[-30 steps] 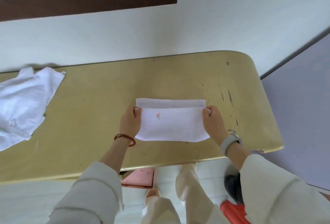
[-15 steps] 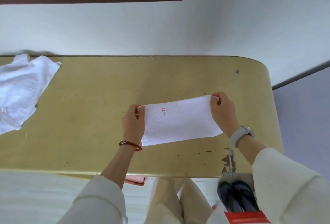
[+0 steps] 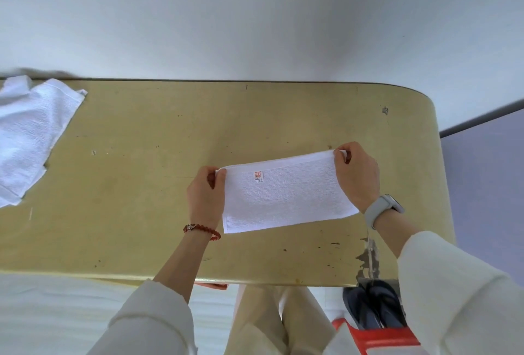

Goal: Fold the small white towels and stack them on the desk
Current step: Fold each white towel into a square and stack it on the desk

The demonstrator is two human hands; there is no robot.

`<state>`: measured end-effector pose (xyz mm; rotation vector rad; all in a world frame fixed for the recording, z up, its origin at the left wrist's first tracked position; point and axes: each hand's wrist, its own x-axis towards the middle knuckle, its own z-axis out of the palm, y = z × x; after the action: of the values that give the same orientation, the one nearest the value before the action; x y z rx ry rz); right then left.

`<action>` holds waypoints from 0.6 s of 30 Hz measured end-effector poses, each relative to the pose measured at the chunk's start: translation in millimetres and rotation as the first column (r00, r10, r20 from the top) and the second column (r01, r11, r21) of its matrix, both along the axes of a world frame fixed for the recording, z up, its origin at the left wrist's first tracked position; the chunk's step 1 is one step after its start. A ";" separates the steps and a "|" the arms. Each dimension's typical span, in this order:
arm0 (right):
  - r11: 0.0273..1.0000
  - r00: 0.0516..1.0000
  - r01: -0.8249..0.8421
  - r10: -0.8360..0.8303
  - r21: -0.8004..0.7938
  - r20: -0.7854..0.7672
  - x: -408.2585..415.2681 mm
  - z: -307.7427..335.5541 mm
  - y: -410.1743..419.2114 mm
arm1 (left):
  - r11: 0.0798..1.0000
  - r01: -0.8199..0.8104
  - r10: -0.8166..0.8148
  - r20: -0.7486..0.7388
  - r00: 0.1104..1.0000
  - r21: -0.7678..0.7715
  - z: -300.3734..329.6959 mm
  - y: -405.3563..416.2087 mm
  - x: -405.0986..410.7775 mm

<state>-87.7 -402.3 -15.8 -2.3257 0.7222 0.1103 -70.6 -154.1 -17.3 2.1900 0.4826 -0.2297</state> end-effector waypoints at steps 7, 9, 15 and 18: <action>0.999 0.999 -0.005 0.003 -0.039 -0.047 5.5 -2.3 -0.1 | 0.999 -0.017 0.019 -0.046 0.999 0.045 -0.4 -2.5 6.0; 0.999 0.998 0.000 -0.003 -0.040 -0.068 8.0 -3.4 -0.9 | 0.997 -0.028 0.033 -0.067 0.997 0.076 -0.6 -4.0 7.6; 0.997 0.996 0.061 -0.058 0.040 -0.070 11.4 0.1 -4.3 | 0.975 -0.017 0.044 -0.119 0.992 0.223 4.8 -6.0 13.1; 0.999 0.998 0.034 -0.032 -0.038 0.045 5.7 0.7 -4.5 | 0.939 0.055 -0.042 -0.044 0.998 0.340 3.7 -5.0 13.2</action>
<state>-82.0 -406.8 -15.1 -2.3448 0.7462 0.0302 -57.4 -159.0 -13.6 2.5435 0.5201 -0.2257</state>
